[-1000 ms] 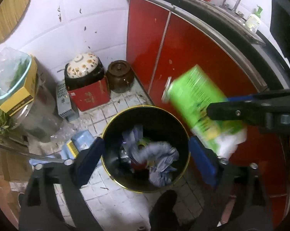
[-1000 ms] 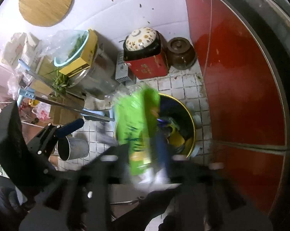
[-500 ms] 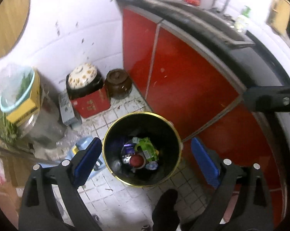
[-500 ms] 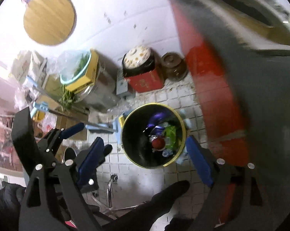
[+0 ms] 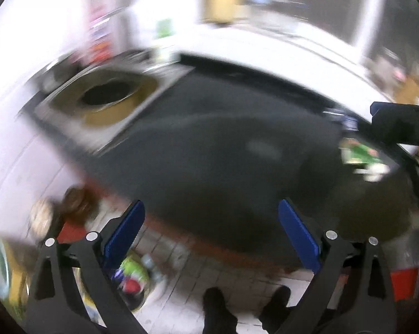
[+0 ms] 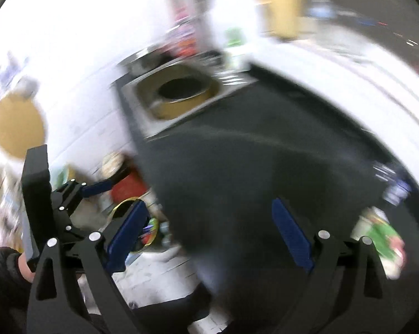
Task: Collect trash
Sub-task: 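Return both tools to the countertop, then grasp the clear plastic cup with the left gripper while the right gripper grasps the red lid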
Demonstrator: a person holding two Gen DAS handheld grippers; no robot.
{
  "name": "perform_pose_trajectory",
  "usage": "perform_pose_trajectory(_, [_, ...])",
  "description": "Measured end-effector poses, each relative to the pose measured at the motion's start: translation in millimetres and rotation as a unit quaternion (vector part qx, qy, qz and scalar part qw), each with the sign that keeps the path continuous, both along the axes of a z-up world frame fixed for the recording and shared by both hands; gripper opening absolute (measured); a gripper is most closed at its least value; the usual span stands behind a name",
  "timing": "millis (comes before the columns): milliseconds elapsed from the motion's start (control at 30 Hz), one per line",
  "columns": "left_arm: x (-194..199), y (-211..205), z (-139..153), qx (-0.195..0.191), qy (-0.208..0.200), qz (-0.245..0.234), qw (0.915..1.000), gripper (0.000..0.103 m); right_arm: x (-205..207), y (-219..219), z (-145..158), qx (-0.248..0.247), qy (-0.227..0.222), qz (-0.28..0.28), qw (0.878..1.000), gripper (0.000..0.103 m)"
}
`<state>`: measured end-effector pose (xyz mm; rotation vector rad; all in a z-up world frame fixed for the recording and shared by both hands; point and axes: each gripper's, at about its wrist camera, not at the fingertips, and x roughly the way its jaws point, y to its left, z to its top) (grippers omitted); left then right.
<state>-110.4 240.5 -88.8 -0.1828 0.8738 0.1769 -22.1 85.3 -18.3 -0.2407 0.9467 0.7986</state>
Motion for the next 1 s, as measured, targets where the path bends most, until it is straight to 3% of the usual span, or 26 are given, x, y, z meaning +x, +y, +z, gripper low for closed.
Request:
perform_pose_trajectory(100, [41, -54, 21, 0.012, -0.003, -0.071, 0.9974, 0.094, 13, -72, 18, 0.002, -0.024, -0.08, 0.996, 0.089])
perform_pose_trajectory(267, [80, -140, 45, 0.017, -0.009, -0.163, 0.9864, 0.094, 18, -184, 34, 0.006, -0.041, -0.202, 0.978, 0.089])
perform_pose_trajectory(467, [101, -203, 52, 0.032, -0.008, -0.232, 0.9721, 0.094, 11, -271, 33, 0.014, -0.044, -0.279, 0.959, 0.089])
perform_pose_trajectory(767, [129, -218, 43, 0.045, 0.001, -0.259, 0.9648, 0.094, 16, -304, 18, 0.005, -0.033, -0.3, 0.953, 0.089])
perform_pose_trajectory(1000, [174, -217, 20, 0.077, 0.014, -0.277, 0.9576, 0.094, 45, -321, -17, -0.019, -0.014, -0.291, 0.956, 0.089])
